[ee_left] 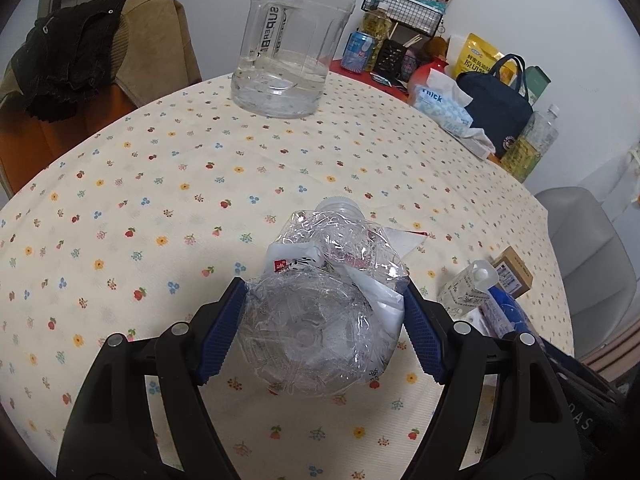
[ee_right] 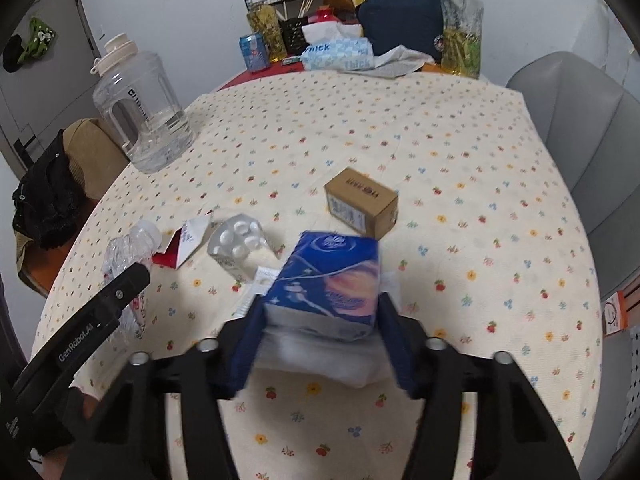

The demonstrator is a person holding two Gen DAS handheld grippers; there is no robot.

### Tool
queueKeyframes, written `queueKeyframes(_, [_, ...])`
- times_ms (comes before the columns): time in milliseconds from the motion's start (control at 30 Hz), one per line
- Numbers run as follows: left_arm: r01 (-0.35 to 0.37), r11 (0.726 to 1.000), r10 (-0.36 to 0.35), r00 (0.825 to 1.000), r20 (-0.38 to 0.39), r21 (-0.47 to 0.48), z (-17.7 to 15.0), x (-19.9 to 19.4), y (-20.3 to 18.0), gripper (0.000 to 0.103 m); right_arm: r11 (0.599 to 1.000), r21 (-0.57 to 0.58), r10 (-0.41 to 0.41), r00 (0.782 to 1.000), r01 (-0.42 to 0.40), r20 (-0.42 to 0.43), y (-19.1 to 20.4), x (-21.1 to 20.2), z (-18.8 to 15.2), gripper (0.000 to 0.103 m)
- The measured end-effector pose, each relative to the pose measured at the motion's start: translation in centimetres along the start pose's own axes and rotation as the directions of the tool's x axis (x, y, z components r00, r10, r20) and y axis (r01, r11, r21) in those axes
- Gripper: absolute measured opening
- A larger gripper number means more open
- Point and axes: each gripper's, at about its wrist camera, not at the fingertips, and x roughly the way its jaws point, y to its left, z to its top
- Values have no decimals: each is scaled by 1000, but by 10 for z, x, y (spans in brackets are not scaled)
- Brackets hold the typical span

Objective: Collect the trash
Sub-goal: 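Grasp the blue tissue pack with the right gripper while the left holds plastic, then carry the plastic bag and blue tissue pack over the bin with both tools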

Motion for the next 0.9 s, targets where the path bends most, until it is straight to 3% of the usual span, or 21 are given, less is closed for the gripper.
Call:
queueKeyframes(133, [5,1000,-6,1000,7,6,-2,-5,-5,75,1000,-2,16,1000,-16,21,0,-11,-3,45])
queueKeyframes(900, [82,985,-89,995,36,153,-26,-46,-83,75,995,99,14,990,-28,140,-58,-94,-35,46])
